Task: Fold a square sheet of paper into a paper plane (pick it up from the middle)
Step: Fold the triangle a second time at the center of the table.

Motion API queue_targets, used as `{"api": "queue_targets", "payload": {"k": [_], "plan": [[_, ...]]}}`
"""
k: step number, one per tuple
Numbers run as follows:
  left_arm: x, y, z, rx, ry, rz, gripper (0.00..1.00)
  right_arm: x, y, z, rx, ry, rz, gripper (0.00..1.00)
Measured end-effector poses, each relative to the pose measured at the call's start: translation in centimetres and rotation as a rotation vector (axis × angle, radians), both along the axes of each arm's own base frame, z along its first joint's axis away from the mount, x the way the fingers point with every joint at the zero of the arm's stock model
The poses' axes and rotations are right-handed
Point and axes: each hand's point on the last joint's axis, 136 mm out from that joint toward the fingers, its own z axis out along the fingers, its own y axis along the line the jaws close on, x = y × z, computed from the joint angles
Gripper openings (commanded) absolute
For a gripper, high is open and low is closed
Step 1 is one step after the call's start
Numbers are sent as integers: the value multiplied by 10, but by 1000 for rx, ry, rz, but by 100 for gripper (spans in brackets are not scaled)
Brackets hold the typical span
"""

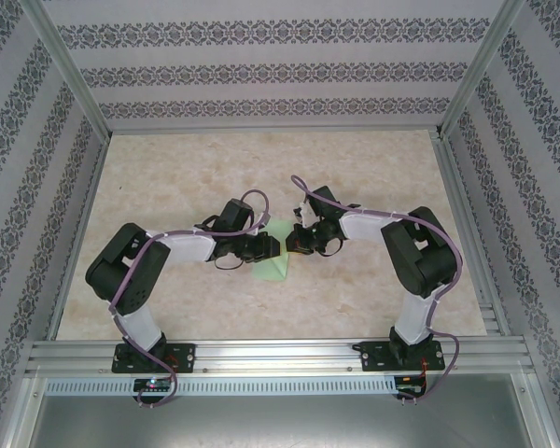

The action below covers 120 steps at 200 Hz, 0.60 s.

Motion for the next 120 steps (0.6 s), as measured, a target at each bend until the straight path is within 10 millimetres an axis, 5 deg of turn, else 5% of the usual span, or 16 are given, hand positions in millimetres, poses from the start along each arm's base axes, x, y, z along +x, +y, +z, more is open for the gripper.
{"api": "queue_targets", "payload": {"k": [120], "plan": [[-2, 1, -12, 17, 26, -1, 22, 2, 1, -5, -10, 7, 1, 7]]}}
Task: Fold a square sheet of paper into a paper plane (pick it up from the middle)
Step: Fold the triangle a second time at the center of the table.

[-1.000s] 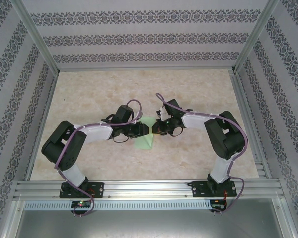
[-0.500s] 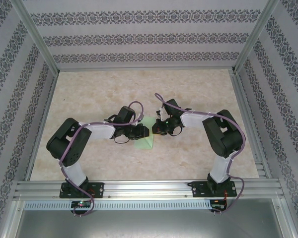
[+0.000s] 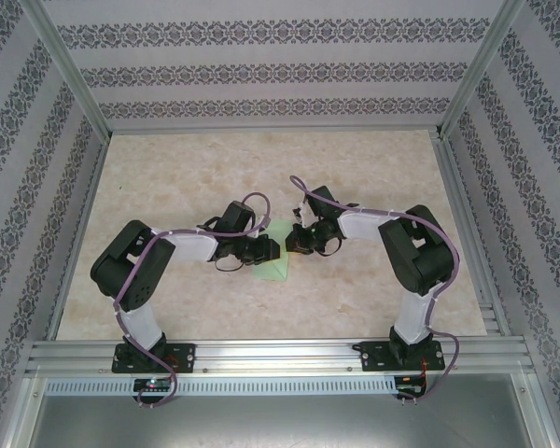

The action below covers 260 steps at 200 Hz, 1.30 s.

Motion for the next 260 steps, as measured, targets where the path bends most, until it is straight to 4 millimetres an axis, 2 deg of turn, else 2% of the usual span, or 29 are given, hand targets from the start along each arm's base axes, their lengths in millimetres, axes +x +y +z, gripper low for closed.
{"api": "queue_targets", "payload": {"k": [86, 260], "plan": [[0, 0, 0, 1, -1, -1, 22, 1, 0, -2, -2, 5, 0, 8], [-1, 2, -15, 28, 26, 3, 21, -1, 0, -6, -8, 15, 0, 8]]}}
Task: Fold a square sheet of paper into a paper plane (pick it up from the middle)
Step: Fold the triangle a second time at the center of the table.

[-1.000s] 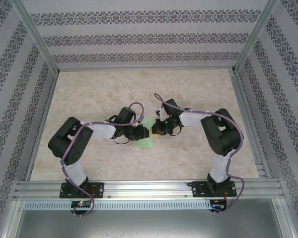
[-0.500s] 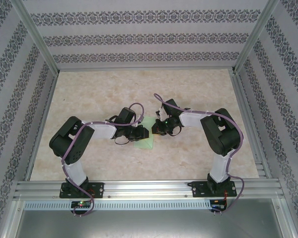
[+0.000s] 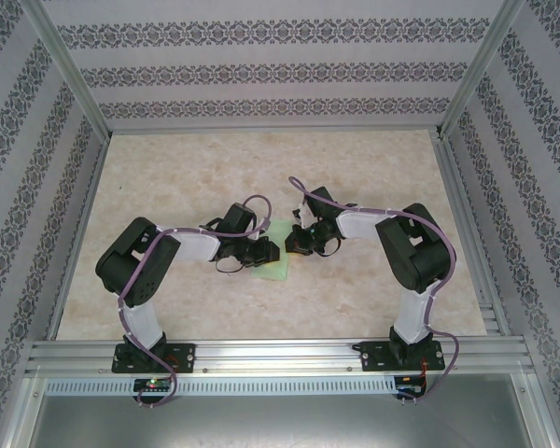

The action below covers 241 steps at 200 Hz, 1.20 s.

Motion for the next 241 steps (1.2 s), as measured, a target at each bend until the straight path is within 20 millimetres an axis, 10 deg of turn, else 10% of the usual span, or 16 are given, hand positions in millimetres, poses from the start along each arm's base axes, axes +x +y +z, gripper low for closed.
{"api": "queue_targets", "payload": {"k": [91, 241], "plan": [[1, 2, -3, 14, 8, 25, 19, 3, -3, 6, -21, -16, -11, 21], [1, 4, -5, 55, 6, 90, 18, -8, 3, 1, -28, -4, 19, 10]]}}
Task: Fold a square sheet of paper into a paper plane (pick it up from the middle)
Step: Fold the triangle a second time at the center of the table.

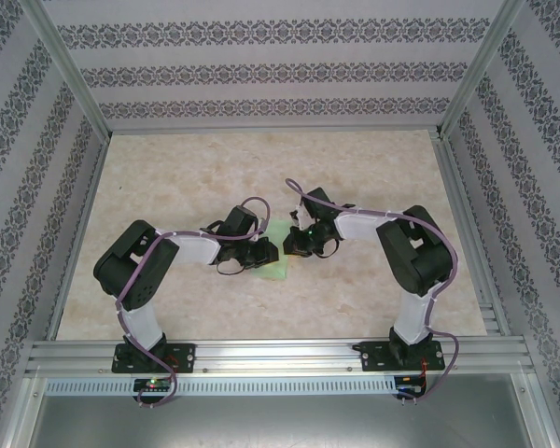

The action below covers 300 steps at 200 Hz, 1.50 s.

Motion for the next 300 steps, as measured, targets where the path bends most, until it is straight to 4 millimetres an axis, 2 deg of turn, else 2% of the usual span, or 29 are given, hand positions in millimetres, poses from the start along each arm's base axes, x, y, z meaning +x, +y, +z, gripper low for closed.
{"api": "queue_targets", "payload": {"k": [55, 112, 135, 173, 251, 300], "plan": [[0, 0, 3, -2, -4, 0, 19, 3, -2, -4, -28, -5, 5, 10], [12, 1, 25, 8, -77, 24, 19, 3, -3, -5, -83, -35, 32, 9], [13, 5, 21, 37, -74, 35, 19, 3, -3, -5, -94, -40, 38, 9], [11, 15, -1, 114, -30, 49, 18, 3, -3, -6, -114, -50, 50, 9], [16, 21, 0, 159, -28, 71, 20, 2, -4, -8, -164, -85, 91, 8], [30, 31, 0, 180, -26, 111, 21, 3, -4, -8, -171, -98, 105, 7]]}}
